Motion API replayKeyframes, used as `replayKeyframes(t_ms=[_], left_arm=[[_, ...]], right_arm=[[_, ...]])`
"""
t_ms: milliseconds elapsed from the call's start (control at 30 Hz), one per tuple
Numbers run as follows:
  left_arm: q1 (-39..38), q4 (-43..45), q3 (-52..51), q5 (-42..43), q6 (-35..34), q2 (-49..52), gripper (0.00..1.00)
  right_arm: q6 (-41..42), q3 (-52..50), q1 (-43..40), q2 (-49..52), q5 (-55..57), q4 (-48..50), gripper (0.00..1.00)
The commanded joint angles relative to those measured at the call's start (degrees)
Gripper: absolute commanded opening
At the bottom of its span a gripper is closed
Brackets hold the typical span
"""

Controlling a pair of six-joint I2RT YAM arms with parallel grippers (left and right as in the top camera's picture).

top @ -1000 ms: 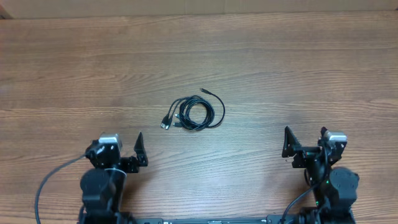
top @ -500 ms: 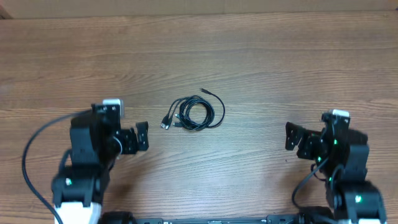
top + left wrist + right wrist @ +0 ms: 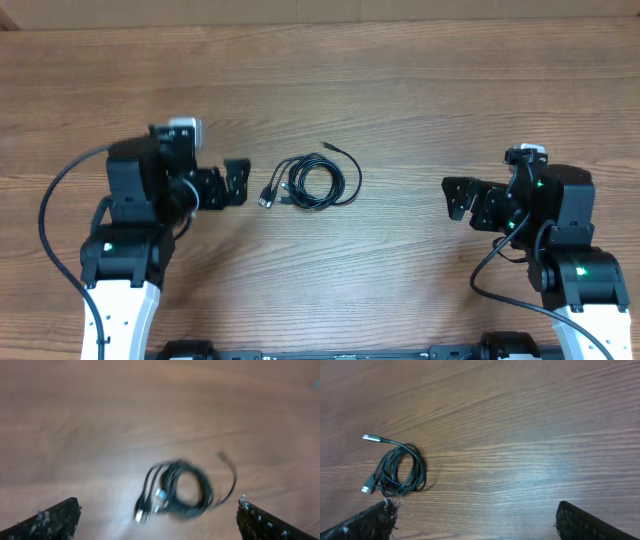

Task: Untangle cables
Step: 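Move the left gripper to the black cable coil and grasp it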

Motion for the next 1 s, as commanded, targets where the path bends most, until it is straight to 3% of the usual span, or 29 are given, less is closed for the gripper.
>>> replayKeyframes(t_ms=[0, 333, 633, 967], left_arm=[[-2.7, 2.2, 1.2, 1.9, -0.7, 2.4, 1.00], [-21.8, 6.9, 1.2, -16.0, 8.6, 16.4, 0.95], [-29.0, 15.6, 1.2, -16.3, 9.0, 28.8, 0.93], [-32.2, 17.3, 1.2, -16.1, 9.9, 38.9, 0.88]], right_arm=[[0.2, 1.5, 0.3, -0.3, -1.3, 0.6, 1.00], [0.2, 1.5, 0.3, -0.2, -1.3, 0.6, 1.00], [0.2, 1.5, 0.3, -0.2, -1.3, 0.1, 1.00], [0.2, 1.5, 0.3, -0.2, -1.3, 0.0, 1.00]])
